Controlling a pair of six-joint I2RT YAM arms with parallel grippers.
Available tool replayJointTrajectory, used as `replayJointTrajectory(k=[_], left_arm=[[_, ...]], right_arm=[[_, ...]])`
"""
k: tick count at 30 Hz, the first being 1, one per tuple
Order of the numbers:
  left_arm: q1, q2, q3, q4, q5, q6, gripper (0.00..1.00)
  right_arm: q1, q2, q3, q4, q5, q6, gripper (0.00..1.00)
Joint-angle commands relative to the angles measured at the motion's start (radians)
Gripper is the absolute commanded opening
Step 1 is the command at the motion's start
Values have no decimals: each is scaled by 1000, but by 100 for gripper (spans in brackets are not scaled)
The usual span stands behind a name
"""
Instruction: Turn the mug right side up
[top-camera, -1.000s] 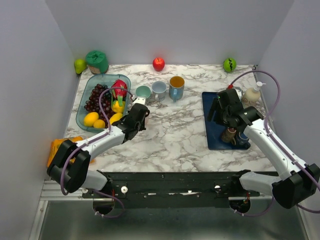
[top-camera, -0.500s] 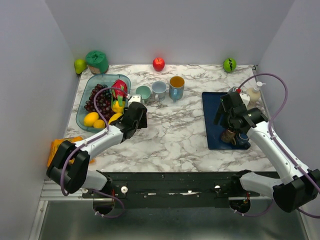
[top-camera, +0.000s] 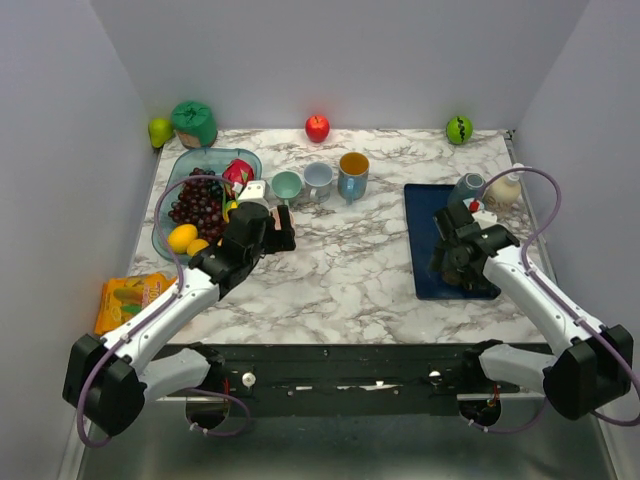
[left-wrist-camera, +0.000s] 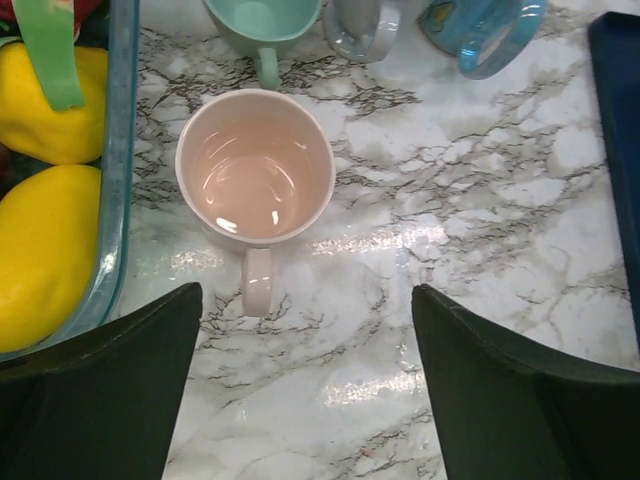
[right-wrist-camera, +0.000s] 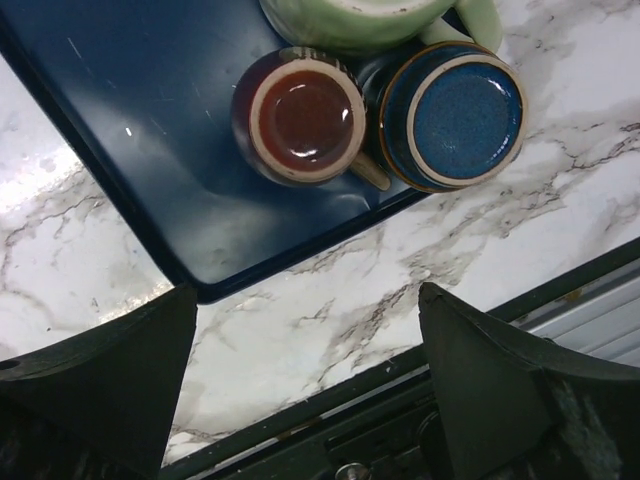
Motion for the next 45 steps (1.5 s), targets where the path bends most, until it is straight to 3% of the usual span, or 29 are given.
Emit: replayJointTrajectory(k=[1, 8, 18, 36, 40, 43, 45], left_arm=[[4, -91, 31, -50, 101, -9, 96], [4, -163, 55, -38, 184, 28, 99], [4, -208, 60, -13, 217, 54, 99], [4, -216, 72, -22, 194, 77, 99], [4, -211, 83, -22, 190, 82, 99], [4, -208, 84, -21, 192, 82, 99], [4, -205, 86, -21, 192, 82, 99]], right_arm=[[-29, 29, -40, 106, 24, -34, 97], [-136, 103, -78, 330, -72, -198, 96], [-204, 249, -56, 435, -207, -373, 93], [-202, 175, -164, 410, -396, -209, 91], [-195, 155, -181, 405, -393, -198, 85], [-182, 151, -184, 398, -369, -189, 76], [-173, 149, -186, 399, -358, -186, 65]])
